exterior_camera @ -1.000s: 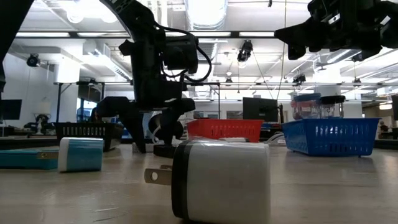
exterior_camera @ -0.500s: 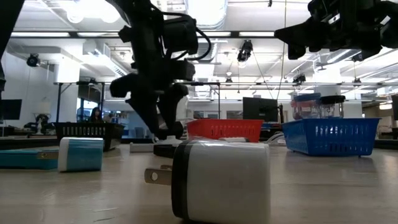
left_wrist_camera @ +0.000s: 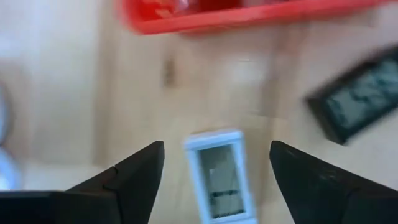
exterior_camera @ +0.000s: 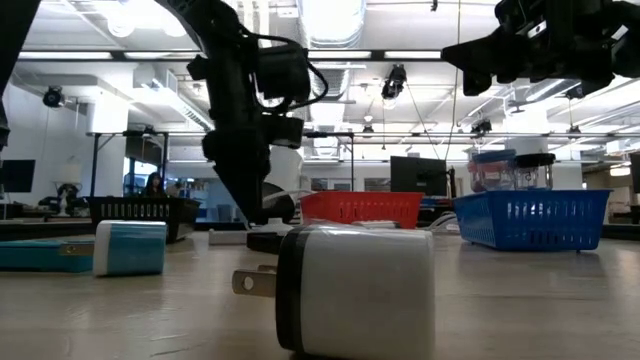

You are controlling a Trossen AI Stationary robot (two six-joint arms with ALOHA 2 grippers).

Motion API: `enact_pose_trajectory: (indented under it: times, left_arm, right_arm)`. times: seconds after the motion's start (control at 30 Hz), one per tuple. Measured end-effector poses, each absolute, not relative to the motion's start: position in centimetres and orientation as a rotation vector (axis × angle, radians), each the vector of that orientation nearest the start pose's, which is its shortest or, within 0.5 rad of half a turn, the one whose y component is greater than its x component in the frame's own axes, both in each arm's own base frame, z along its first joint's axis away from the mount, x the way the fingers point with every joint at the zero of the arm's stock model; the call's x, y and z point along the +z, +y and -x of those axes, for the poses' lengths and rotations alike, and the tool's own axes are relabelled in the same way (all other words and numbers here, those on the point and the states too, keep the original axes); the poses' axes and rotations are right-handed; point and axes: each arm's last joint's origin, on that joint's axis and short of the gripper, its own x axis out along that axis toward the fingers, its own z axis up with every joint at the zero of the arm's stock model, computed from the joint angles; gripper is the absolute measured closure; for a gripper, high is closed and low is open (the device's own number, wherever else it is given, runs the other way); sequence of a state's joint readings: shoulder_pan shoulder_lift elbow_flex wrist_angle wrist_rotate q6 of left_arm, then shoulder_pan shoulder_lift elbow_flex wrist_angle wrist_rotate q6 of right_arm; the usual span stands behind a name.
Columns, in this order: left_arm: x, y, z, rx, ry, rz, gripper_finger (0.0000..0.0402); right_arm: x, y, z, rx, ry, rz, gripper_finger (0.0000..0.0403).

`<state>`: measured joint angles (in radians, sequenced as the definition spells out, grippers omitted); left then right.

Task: Pick & Place Office items
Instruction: Put the white digital clock into the red bin

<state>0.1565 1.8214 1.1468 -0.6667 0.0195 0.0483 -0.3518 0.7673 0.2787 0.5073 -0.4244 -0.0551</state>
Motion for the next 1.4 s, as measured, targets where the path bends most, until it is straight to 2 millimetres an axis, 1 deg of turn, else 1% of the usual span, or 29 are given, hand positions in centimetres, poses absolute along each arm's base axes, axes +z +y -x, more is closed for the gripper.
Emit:
enact_pose_trajectory:
  times: [0.1, 0.2, 0.43, 0.73, 0.87, 0.93, 1.03, 1.13, 1.27, 1.4]
  left_arm:
    - [15.6, 6.1, -32.8, 0.148, 1.350, 0.114, 0.0097]
    - [15.0, 6.5, -32.2, 0.133, 1.368, 0.158, 0.0092]
    - [13.8, 6.5, -31.3, 0.106, 1.393, 0.179, 0.0084]
    - [13.7, 6.5, -31.3, 0.082, 1.385, 0.149, 0.0081]
    - [13.7, 6.4, -31.3, 0.021, 1.383, 0.158, 0.0081]
    - [13.7, 6.2, -31.2, -0.003, 1.382, 0.157, 0.0088]
    - [13.6, 6.2, -31.1, -0.005, 1.385, 0.156, 0.0110]
    - [13.6, 6.2, -31.1, -0.004, 1.387, 0.156, 0.0151]
    - [13.6, 6.1, -31.1, -0.014, 1.390, 0.147, 0.0230]
    - [13.5, 6.1, -31.0, -0.028, 1.394, 0.134, 0.0325]
  right_arm:
    - [22.7, -4.7, -16.2, 0.072, -0.020, 0.062, 0.0394]
    - [22.7, -4.7, -16.2, 0.072, -0.020, 0.061, 0.0394]
    - [22.7, -4.7, -16.2, 0.073, -0.019, 0.062, 0.0394]
    - [22.6, -4.7, -16.2, 0.072, -0.019, 0.062, 0.0394]
    - [22.7, -4.7, -16.2, 0.072, -0.019, 0.062, 0.0394]
    - [22.6, -4.7, -16.2, 0.073, -0.019, 0.063, 0.0394]
    - [22.6, -4.7, -16.2, 0.073, -0.019, 0.064, 0.0394]
    - [22.6, -4.7, -16.2, 0.072, -0.019, 0.066, 0.0394]
    - [22.6, -4.7, -16.2, 0.073, -0.019, 0.066, 0.0394]
    - [22.6, -4.7, -16.2, 0.072, -0.019, 0.071, 0.0394]
